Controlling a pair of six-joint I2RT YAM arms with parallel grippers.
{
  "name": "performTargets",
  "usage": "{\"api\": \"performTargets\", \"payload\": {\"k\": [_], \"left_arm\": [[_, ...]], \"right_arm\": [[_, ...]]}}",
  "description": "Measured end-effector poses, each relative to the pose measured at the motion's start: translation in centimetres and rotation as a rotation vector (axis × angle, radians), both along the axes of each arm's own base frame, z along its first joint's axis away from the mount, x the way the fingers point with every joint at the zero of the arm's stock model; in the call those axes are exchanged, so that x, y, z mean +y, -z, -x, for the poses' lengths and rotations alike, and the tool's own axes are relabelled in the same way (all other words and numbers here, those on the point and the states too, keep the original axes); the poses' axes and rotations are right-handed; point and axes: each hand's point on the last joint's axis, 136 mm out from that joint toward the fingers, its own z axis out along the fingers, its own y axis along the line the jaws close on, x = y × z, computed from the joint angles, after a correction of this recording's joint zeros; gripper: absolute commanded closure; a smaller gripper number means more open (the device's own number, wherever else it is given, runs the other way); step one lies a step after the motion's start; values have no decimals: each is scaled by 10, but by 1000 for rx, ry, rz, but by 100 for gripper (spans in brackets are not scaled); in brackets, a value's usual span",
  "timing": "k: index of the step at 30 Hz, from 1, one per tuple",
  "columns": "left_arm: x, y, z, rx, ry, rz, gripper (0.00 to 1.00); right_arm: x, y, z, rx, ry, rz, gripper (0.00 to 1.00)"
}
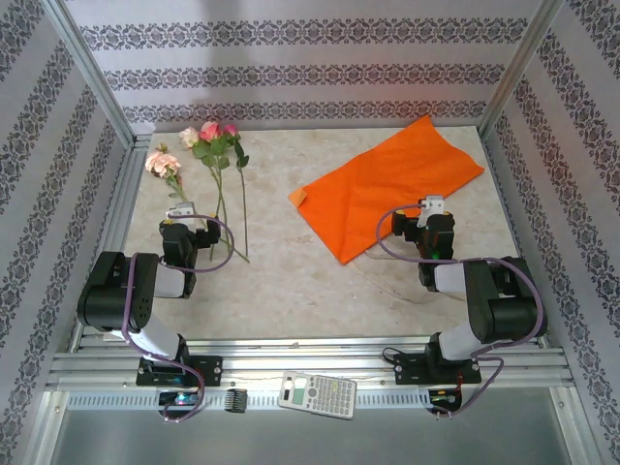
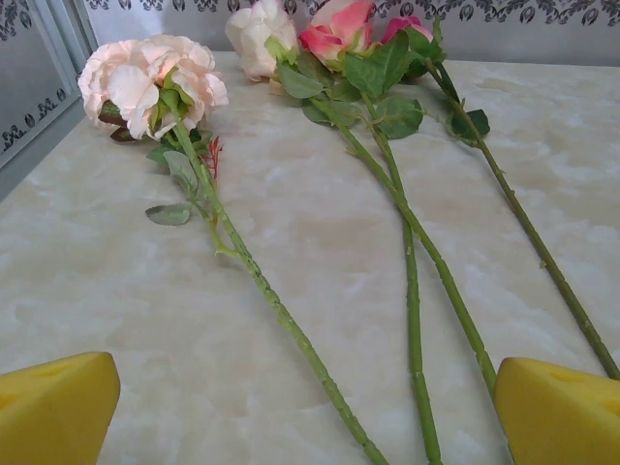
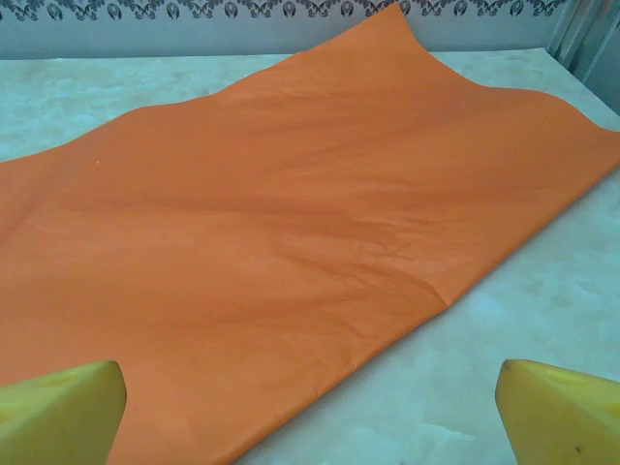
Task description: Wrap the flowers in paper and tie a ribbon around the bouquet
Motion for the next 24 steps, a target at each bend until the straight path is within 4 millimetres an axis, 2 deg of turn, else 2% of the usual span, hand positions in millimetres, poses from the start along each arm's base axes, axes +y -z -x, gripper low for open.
{"api": "performTargets", "payload": {"k": [24], "left_arm": [[0,-3,-2,-6,0,0,1]], "right_arm": [[0,0,0,0,0,0,2]]}}
